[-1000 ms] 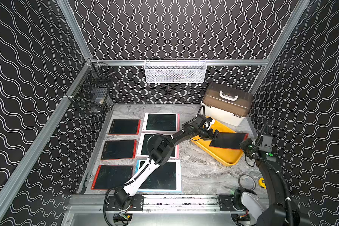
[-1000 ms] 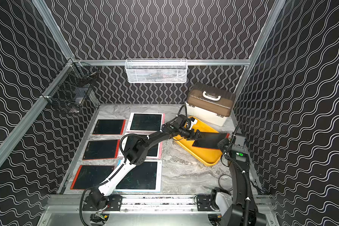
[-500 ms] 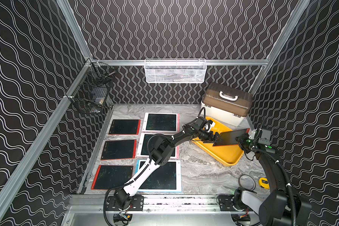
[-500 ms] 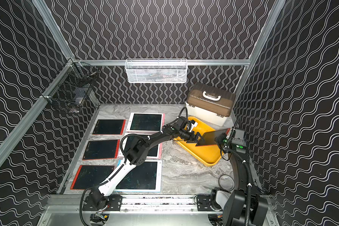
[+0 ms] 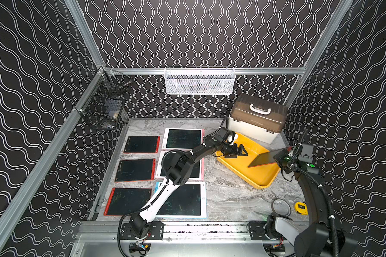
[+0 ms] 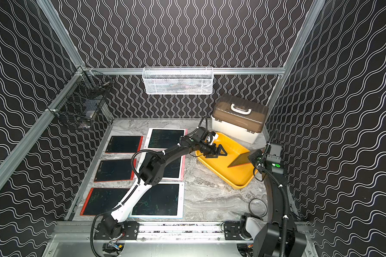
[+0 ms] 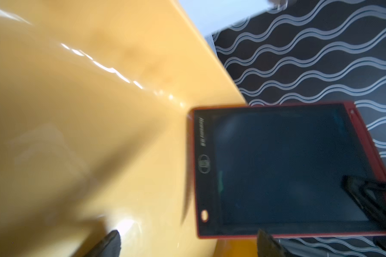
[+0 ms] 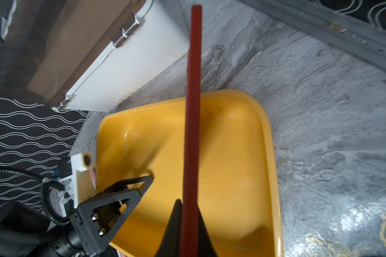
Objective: Take out the writing tablet from the storage box
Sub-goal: Move the storage box to the center of the board.
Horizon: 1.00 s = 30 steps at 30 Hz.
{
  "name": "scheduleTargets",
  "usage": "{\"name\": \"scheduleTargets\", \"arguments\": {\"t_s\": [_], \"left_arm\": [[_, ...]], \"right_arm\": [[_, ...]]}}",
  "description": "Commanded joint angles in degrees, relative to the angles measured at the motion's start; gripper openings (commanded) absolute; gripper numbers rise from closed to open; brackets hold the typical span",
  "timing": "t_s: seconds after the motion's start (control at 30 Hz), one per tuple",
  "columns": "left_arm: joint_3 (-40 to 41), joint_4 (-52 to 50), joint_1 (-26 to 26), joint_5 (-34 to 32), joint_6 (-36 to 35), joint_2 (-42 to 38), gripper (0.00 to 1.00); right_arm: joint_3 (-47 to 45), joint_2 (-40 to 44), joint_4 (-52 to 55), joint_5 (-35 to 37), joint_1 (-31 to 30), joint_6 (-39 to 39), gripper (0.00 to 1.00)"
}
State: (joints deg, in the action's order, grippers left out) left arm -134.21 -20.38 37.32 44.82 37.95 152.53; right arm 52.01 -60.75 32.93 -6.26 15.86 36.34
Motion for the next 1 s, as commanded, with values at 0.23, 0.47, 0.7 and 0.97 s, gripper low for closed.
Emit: {"name": "scheduleTargets", "arguments": {"t_s": [0.23, 0.47, 0.7, 0.97], "left_arm": [[2.3, -8.8, -4.7, -5.3, -7.6, -17.7, 0.99], [5.3, -19.5, -9.2, -15.9, -17.8, -24.0, 0.99], [10.5, -6.1, -13.7, -3.2, -6.8, -28.6, 0.99], [14.0, 17.4, -15.0, 8.1, 13.9, -29.5, 0.99]], "right_arm": [[7.1, 3.7, 3.5, 6.1, 0.0, -2.9, 0.0], [8.2, 5.9, 3.3, 4.0, 0.0, -2.1, 0.0], [9.4, 6.9, 3.3, 3.2, 0.0, -2.6, 0.0], [10.7, 5.2, 2.2, 2.7, 0.0, -2.9, 0.0]]}}
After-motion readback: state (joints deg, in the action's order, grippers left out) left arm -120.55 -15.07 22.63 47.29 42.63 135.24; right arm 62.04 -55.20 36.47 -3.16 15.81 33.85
